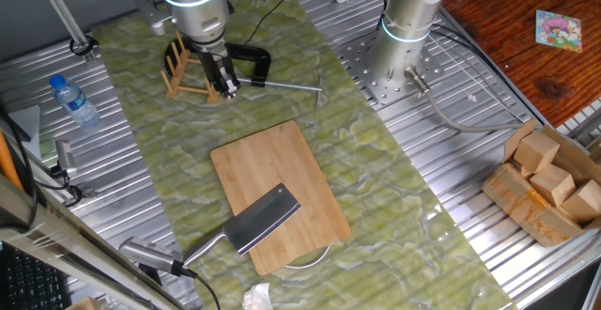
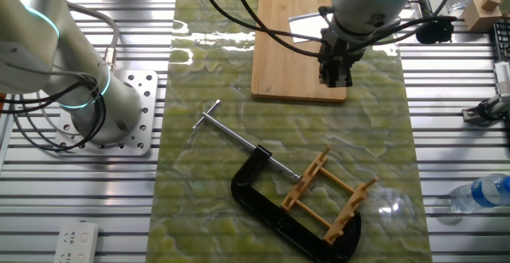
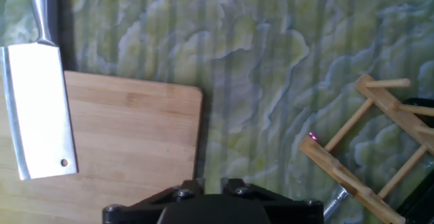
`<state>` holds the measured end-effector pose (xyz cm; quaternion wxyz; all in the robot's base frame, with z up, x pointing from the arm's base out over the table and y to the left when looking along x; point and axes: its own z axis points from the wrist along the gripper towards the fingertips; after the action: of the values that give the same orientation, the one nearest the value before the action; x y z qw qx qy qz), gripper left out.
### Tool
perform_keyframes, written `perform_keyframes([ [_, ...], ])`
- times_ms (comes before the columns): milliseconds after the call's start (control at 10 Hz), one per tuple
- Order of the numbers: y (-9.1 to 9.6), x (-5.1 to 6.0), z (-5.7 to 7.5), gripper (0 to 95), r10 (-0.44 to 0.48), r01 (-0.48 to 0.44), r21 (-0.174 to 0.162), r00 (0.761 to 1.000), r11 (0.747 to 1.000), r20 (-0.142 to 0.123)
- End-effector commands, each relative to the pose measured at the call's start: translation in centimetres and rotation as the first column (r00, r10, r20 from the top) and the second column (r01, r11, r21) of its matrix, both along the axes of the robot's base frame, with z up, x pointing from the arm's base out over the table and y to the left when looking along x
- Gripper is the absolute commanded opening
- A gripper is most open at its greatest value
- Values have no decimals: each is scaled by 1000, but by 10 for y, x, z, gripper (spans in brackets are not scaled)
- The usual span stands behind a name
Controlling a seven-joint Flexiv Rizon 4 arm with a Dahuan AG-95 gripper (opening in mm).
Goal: Put the knife on the knife rack
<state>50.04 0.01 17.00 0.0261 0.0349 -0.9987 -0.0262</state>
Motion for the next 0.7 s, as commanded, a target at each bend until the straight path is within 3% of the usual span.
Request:
perform_keyframes([
  [100,0,0,0,0,7,-7,1,1000,1000,0],
  [400,0,0,0,0,4,-4,3,1000,1000,0],
  [600,-1,4,-2,0,16,-16,41,1000,999,-3],
  [700,-2,10,-5,0,10,-10,75,1000,997,-8],
])
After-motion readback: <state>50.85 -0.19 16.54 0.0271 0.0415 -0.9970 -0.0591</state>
